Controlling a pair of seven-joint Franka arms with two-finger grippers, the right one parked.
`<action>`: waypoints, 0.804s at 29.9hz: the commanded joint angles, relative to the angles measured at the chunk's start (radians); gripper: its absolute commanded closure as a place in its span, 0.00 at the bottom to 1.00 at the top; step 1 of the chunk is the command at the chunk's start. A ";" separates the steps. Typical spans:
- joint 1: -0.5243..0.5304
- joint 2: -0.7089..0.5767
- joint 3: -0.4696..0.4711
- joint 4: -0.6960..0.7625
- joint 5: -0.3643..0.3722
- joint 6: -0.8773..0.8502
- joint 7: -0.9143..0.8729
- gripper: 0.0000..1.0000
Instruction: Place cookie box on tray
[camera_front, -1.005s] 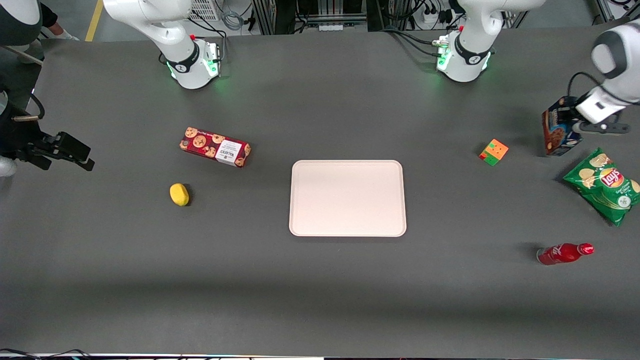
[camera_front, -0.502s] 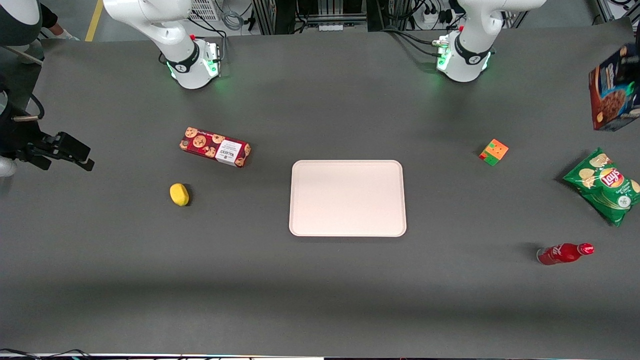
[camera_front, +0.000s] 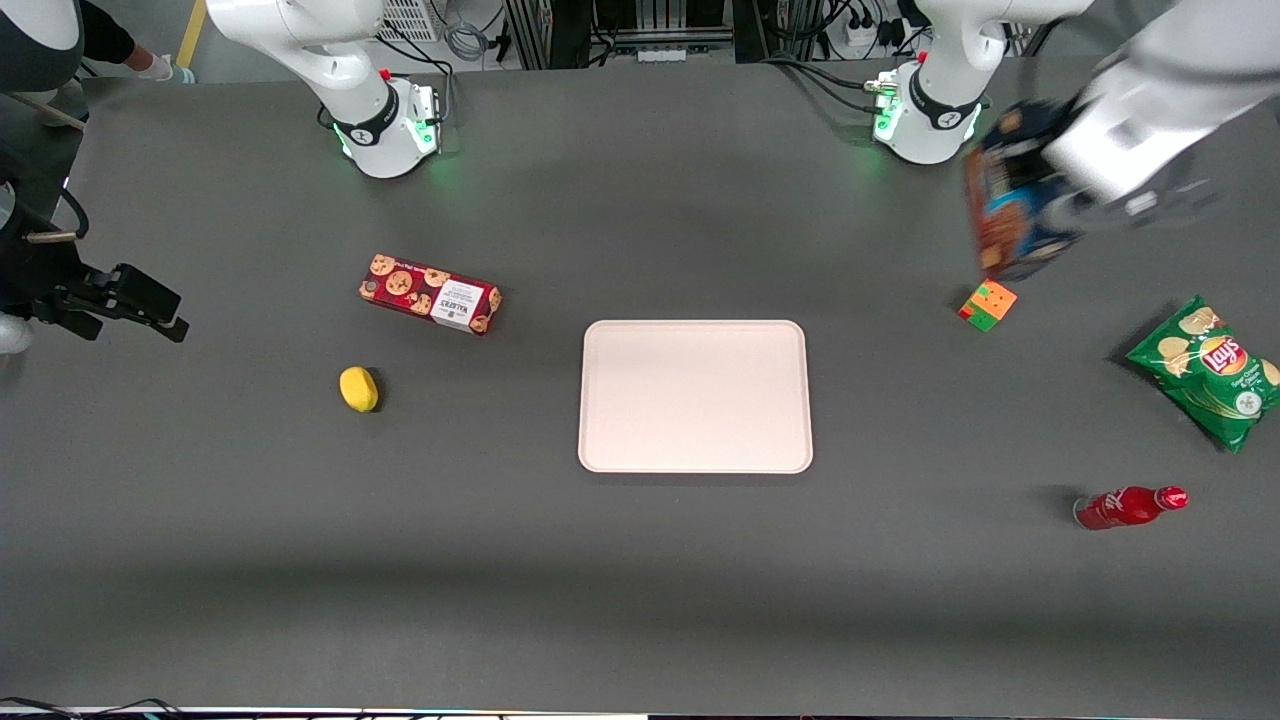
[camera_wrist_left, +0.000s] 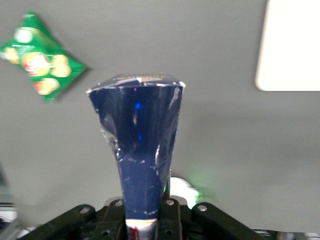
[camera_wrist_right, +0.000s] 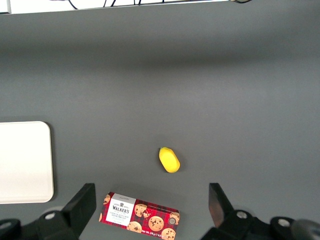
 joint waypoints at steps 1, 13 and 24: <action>0.001 0.172 -0.126 0.054 -0.046 0.120 -0.141 1.00; -0.059 0.494 -0.220 0.041 -0.009 0.543 -0.236 1.00; -0.050 0.600 -0.243 -0.082 0.121 0.827 -0.279 1.00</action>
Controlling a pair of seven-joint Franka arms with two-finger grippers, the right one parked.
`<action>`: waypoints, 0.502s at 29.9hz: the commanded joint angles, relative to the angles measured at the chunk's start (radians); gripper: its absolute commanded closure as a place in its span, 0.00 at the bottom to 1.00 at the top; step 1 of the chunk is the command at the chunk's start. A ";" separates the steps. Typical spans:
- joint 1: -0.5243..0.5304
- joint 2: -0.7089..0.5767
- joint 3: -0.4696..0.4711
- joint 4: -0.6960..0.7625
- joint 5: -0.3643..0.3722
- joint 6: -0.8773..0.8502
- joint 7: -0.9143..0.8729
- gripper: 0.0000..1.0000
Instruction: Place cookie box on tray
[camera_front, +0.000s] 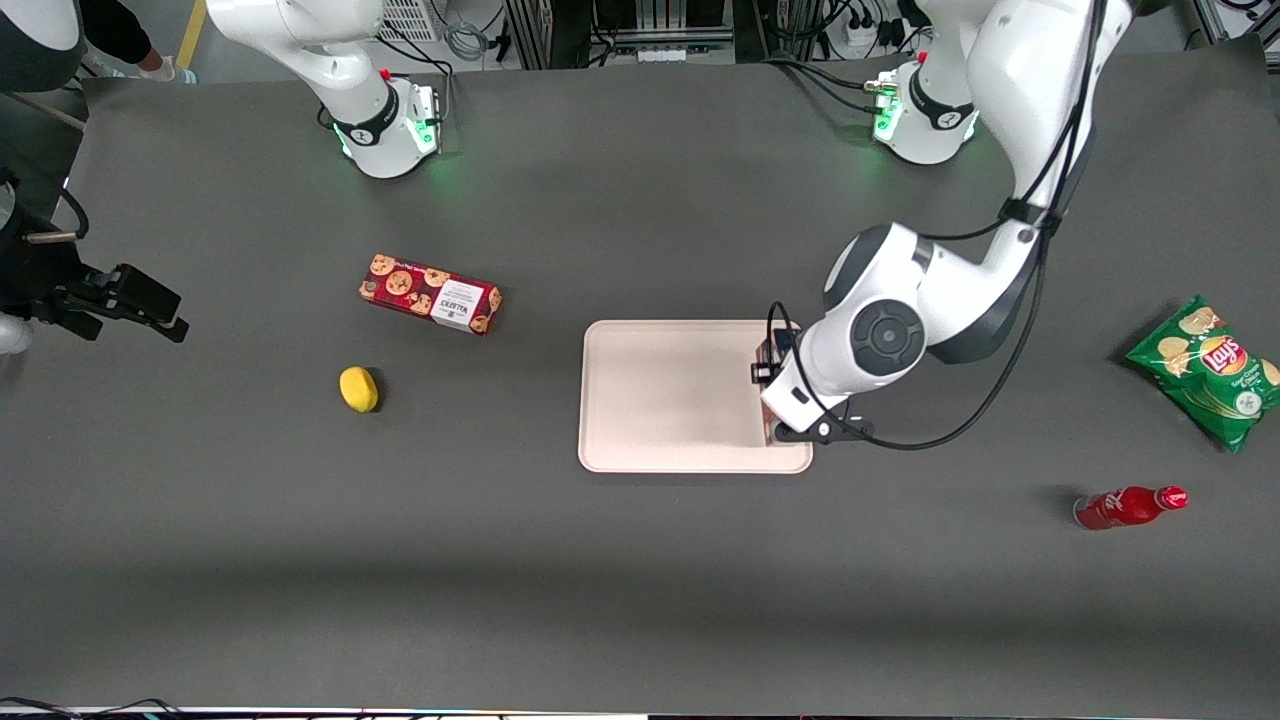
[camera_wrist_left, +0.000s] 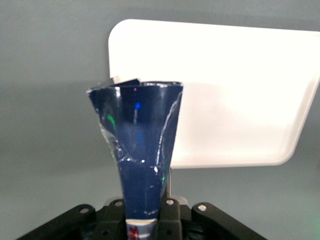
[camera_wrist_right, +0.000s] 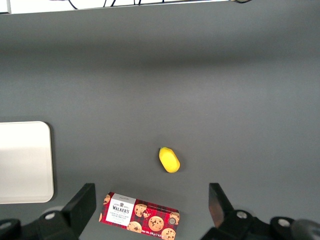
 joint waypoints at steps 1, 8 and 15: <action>0.005 -0.004 -0.006 -0.071 0.044 0.102 -0.034 1.00; 0.010 0.015 -0.006 -0.111 0.082 0.142 -0.036 1.00; 0.009 0.021 -0.006 -0.115 0.105 0.148 -0.034 0.08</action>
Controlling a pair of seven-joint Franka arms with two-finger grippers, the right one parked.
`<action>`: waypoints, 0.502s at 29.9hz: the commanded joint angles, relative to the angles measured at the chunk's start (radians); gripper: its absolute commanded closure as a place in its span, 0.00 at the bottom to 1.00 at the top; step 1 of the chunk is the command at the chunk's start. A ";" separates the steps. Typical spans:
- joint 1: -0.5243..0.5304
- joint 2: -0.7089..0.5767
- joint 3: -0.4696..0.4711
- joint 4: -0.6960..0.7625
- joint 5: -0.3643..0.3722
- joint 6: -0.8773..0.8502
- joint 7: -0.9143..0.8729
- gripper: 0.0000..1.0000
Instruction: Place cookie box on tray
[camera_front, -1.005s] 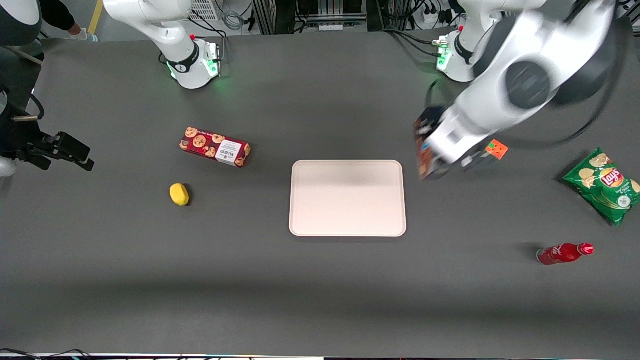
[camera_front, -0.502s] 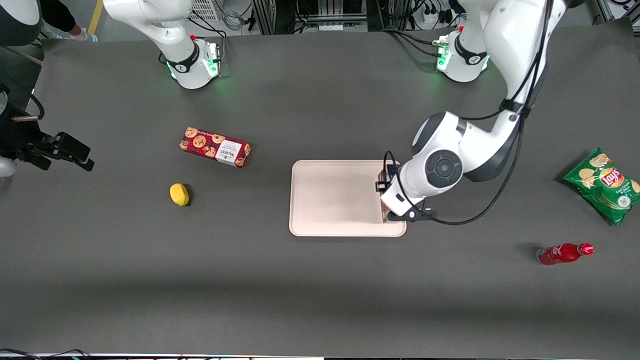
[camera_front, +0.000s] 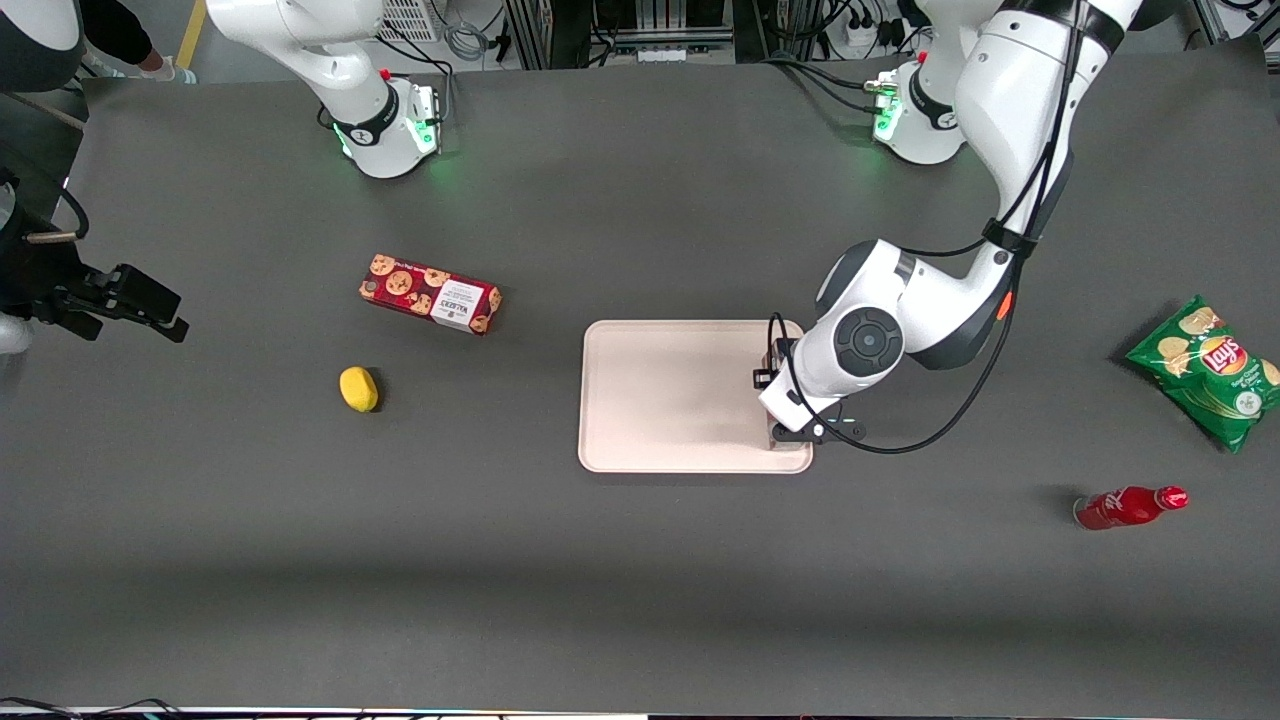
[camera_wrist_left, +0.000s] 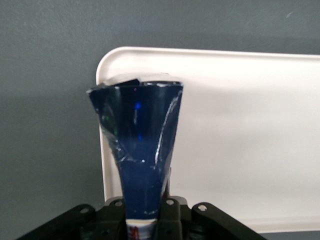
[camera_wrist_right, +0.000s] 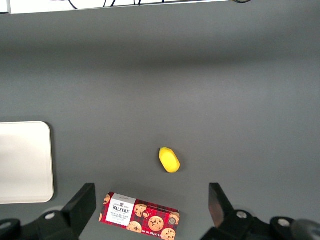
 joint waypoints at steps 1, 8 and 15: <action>0.003 -0.012 -0.006 -0.016 0.045 0.016 -0.025 0.00; 0.007 -0.027 -0.008 -0.004 0.045 -0.009 -0.025 0.00; 0.022 -0.125 -0.005 0.063 0.030 -0.175 -0.021 0.00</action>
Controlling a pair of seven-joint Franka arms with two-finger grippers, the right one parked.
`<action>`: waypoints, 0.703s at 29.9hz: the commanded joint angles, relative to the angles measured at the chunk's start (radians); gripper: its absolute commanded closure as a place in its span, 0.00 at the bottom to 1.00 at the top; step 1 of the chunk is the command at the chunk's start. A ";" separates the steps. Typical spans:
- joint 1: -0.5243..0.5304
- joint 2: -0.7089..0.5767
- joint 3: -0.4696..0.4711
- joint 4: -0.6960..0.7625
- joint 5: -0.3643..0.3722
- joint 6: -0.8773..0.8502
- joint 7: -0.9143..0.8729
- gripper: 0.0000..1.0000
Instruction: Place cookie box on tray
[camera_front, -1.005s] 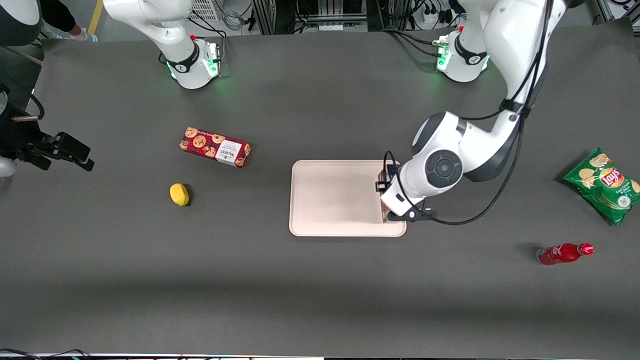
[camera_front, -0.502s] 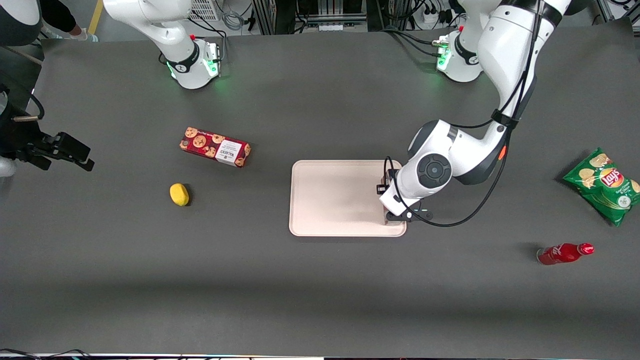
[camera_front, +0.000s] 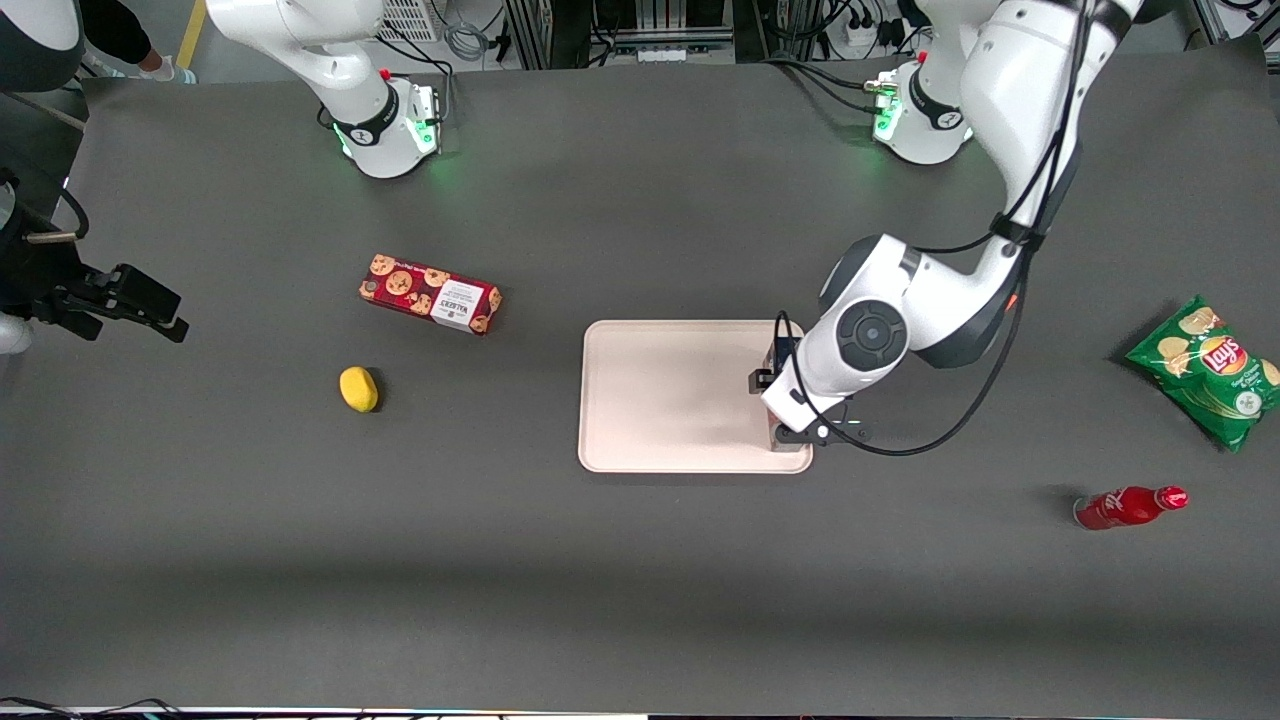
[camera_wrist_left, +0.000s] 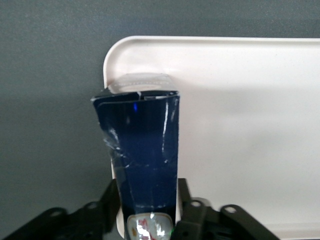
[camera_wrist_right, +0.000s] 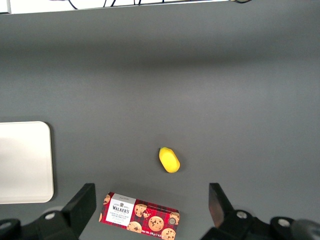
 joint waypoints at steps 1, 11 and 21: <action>0.024 -0.107 -0.004 0.069 0.002 -0.205 -0.015 0.00; 0.073 -0.201 0.052 0.325 -0.033 -0.570 0.068 0.00; 0.073 -0.437 0.337 0.327 -0.106 -0.797 0.474 0.00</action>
